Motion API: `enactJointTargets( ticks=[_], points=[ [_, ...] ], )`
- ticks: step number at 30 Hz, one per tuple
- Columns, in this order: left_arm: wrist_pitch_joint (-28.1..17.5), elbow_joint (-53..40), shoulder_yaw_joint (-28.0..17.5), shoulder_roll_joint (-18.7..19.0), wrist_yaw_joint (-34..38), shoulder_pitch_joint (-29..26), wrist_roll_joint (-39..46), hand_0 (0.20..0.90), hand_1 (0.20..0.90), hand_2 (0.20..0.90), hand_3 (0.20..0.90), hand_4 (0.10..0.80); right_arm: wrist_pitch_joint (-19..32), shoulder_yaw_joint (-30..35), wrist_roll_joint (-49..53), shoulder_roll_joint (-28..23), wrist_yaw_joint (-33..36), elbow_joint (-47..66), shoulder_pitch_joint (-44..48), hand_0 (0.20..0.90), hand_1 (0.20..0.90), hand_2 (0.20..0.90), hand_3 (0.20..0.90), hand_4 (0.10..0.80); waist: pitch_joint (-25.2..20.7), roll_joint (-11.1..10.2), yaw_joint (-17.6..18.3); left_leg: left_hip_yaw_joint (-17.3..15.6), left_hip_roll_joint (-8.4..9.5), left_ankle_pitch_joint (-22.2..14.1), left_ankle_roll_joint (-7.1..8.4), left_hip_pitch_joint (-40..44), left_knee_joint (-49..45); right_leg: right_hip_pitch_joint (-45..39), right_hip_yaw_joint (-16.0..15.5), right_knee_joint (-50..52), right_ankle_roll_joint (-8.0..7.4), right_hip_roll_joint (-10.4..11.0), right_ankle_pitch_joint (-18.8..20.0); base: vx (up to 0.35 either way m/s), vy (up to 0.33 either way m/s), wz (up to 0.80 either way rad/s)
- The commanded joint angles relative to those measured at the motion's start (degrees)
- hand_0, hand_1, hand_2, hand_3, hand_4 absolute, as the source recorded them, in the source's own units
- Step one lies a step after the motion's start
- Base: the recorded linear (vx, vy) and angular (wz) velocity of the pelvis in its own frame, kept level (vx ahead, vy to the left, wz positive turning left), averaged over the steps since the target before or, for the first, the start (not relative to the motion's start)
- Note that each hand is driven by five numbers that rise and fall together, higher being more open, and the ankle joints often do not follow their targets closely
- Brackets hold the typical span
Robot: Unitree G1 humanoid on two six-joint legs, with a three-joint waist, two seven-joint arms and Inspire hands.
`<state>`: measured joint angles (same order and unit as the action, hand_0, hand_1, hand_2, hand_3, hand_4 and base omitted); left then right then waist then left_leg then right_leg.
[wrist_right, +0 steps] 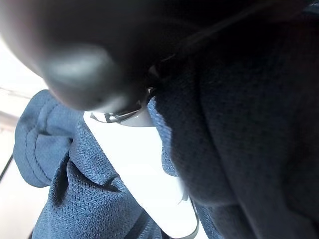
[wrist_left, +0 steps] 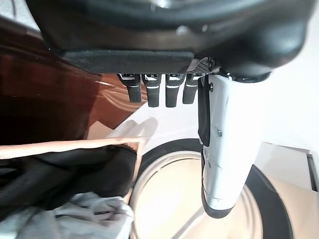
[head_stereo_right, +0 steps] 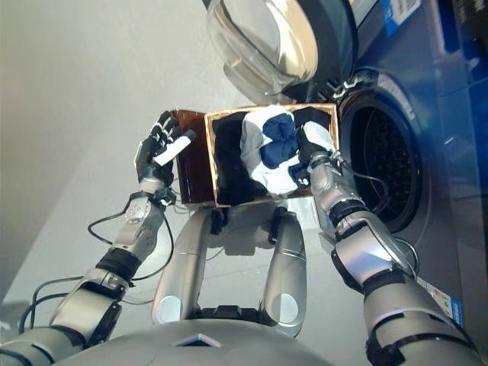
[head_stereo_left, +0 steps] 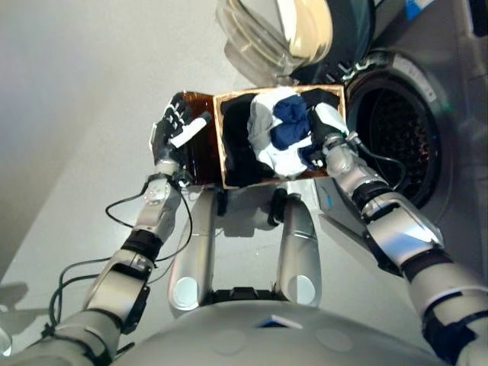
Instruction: Pick up the clothes and place them into the washing machine
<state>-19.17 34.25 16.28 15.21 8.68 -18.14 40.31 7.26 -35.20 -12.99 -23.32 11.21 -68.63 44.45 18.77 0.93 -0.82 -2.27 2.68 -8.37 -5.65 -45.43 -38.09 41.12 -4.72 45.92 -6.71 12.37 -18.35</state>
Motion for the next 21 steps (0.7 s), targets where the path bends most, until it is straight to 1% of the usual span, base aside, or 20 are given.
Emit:
enactJointTargets(
  ticks=[1,2,3,7,9,14,15,18,20,21],
  points=[
    [-4.7,-2.5,-3.0,0.7,-1.5,-1.7,-0.6,0.9,0.9,0.9,0.9,0.8,2.1,0.2,1.9,-3.6,0.8,3.9,3.7,0.2,0.2,0.2,0.2,0.3,-0.7,-0.9,-0.6,-0.6,-1.3,-7.6,3.45,7.4,-0.5,-6.4,2.6,-11.7,0.91,-0.2,10.6,0.052,-0.018,-0.15],
    [-4.7,-1.4,-3.2,0.6,-1.6,-1.6,-0.7,0.9,0.9,0.9,0.9,0.8,2.5,0.6,3.0,-3.9,0.4,5.6,3.2,0.2,0.2,0.2,0.2,0.3,-0.9,-1.2,-0.5,-0.6,-1.36,-6.8,3.65,9.0,1.3,-8.1,2.5,-13.8,0.7,-0.2,11.5,-0.009,-0.017,-0.14],
    [-4.7,-0.9,-3.5,0.7,-1.7,-1.5,-0.7,0.9,0.9,0.9,0.9,0.8,2.7,0.8,3.9,-4.1,0.0,6.8,2.8,0.2,0.2,0.2,0.2,0.3,-1.3,-1.6,-0.3,-1.0,-1.29,-4.4,3.38,9.6,3.4,-8.7,2.1,-15.9,0.91,-0.1,13.7,0.006,-0.03,-0.2],
    [-4.3,0.5,-5.1,0.6,-2.6,0.4,-0.3,0.9,0.9,0.9,0.9,0.8,3.7,1.8,6.4,-5.1,-1.7,12.1,0.1,0.2,0.2,0.2,0.2,0.3,-2.5,-2.7,-0.1,-1.0,-1.39,-2.4,3.89,15.6,9.1,-14.6,1.2,-21.2,0.31,-0.1,15.9,0.071,-0.037,-0.11],
    [-4.2,0.6,-5.7,0.8,-3.3,1.6,-0.2,0.9,0.9,0.9,0.9,0.8,4.4,2.9,8.4,-6.0,-2.8,14.3,-1.4,0.2,0.2,0.2,0.2,0.3,-3.3,-3.2,0.0,-0.9,-1.51,-1.4,4.23,18.7,11.9,-17.6,0.8,-24.1,-0.24,-0.1,17.4,0.113,-0.04,-0.06],
    [-3.6,1.1,-7.4,0.7,-4.4,3.9,0.2,0.9,0.9,0.9,0.9,0.8,5.4,5.5,12.2,-7.1,-5.0,17.9,-6.1,0.2,0.2,0.2,0.2,0.3,-5.6,-4.3,0.5,-0.7,-2.1,1.3,5.12,26.1,19.7,-24.3,-0.1,-31.2,-1.05,-0.5,19.4,0.097,-0.035,-0.03],
    [-3.6,1.1,-7.4,0.7,-4.4,3.9,0.2,0.9,0.9,0.9,0.9,0.8,5.4,5.5,12.2,-7.1,-5.0,17.9,-6.1,0.2,0.2,0.2,0.2,0.3,-5.6,-4.3,0.5,-0.7,-2.08,1.3,5.13,26.2,19.8,-24.4,-0.2,-31.3,-1.05,-0.4,19.4,0.061,-0.022,-0.06],
    [-3.5,2.3,-8.1,0.3,-4.5,4.4,0.2,0.9,0.9,0.9,0.9,0.8,6.0,8.4,16.1,-5.6,-6.4,18.4,-9.8,0.2,0.2,0.2,0.2,0.3,-7.0,-4.5,0.8,-0.4,-2.45,2.8,5.73,29.5,23.8,-27.3,-0.5,-34.8,-1.11,-1.1,19.9,0.073,-0.032,-0.05],
    [-3.5,2.3,-8.2,0.2,-4.5,4.6,0.1,0.9,0.9,0.9,0.9,0.8,6.1,9.3,16.9,-5.1,-6.5,18.1,-10.8,0.2,0.2,0.2,0.2,0.3,-7.3,-4.5,0.8,-0.4,-2.55,3.2,5.94,30.4,24.8,-28.3,-0.7,-36.0,-1.14,-1.2,20.0,0.056,-0.036,-0.01],
    [-3.3,3.2,-8.6,0.0,-4.4,4.6,0.1,0.9,0.9,0.9,0.9,0.8,6.2,10.8,18.6,-3.6,-6.4,17.3,-12.3,0.2,0.2,0.2,0.2,0.3,-8.0,-4.5,0.9,-0.3,-2.88,4.0,6.3,31.8,26.7,-29.7,-0.7,-38.2,-1.34,-1.5,20.7,0.052,-0.034,-0.03]
  ],
)
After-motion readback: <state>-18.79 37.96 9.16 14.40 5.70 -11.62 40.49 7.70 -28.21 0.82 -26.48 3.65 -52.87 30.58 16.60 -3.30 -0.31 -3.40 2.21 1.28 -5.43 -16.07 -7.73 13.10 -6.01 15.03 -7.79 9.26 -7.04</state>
